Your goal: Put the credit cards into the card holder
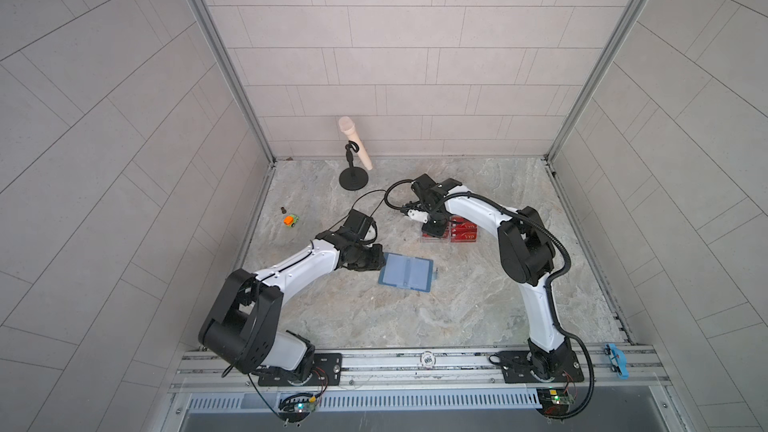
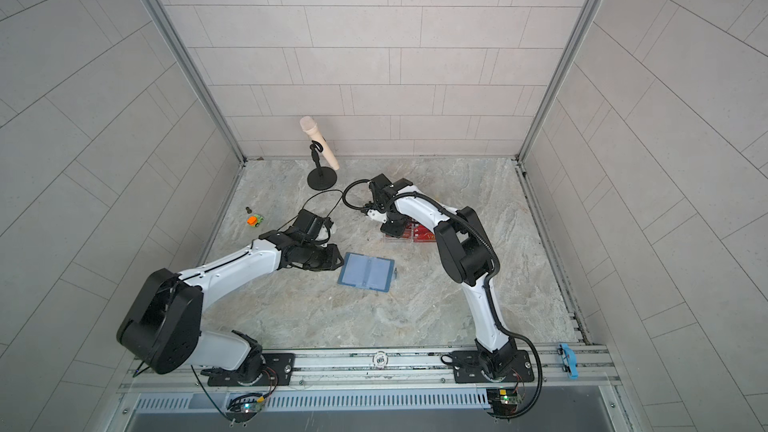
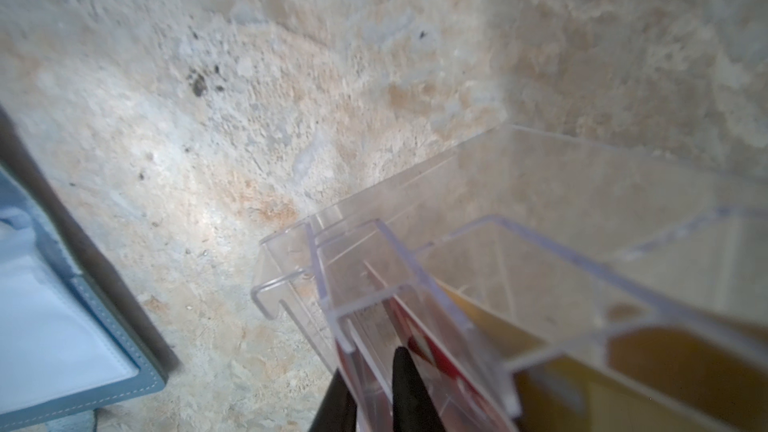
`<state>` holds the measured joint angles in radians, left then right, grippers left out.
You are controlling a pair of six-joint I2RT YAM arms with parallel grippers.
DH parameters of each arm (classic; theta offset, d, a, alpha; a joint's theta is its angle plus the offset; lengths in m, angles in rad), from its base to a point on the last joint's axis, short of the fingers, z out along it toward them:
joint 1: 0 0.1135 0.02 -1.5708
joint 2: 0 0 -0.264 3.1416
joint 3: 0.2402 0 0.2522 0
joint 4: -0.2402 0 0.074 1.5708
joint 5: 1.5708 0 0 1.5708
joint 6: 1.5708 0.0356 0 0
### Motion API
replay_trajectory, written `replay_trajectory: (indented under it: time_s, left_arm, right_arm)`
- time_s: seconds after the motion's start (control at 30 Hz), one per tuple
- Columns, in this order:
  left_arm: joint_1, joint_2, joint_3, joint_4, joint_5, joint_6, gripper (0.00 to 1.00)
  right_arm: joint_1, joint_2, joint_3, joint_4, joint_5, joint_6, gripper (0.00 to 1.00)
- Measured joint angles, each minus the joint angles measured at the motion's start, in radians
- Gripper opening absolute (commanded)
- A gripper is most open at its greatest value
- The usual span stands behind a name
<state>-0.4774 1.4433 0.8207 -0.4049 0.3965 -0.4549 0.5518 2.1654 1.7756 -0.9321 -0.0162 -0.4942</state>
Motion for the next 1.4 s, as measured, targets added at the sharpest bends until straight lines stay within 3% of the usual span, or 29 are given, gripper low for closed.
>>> replay_trajectory:
  time_s: [0.47, 1.4]
  left_arm:
    - [0.000, 0.012, 0.015, -0.018, 0.000, 0.002, 0.31]
    - [0.000, 0.008, 0.023, -0.027, 0.000, 0.003, 0.32]
  right_arm:
    - [0.008, 0.000, 0.016, -0.022, 0.002, -0.003, 0.23]
    - [0.023, -0.038, -0.054, -0.011, 0.014, -0.003, 0.22]
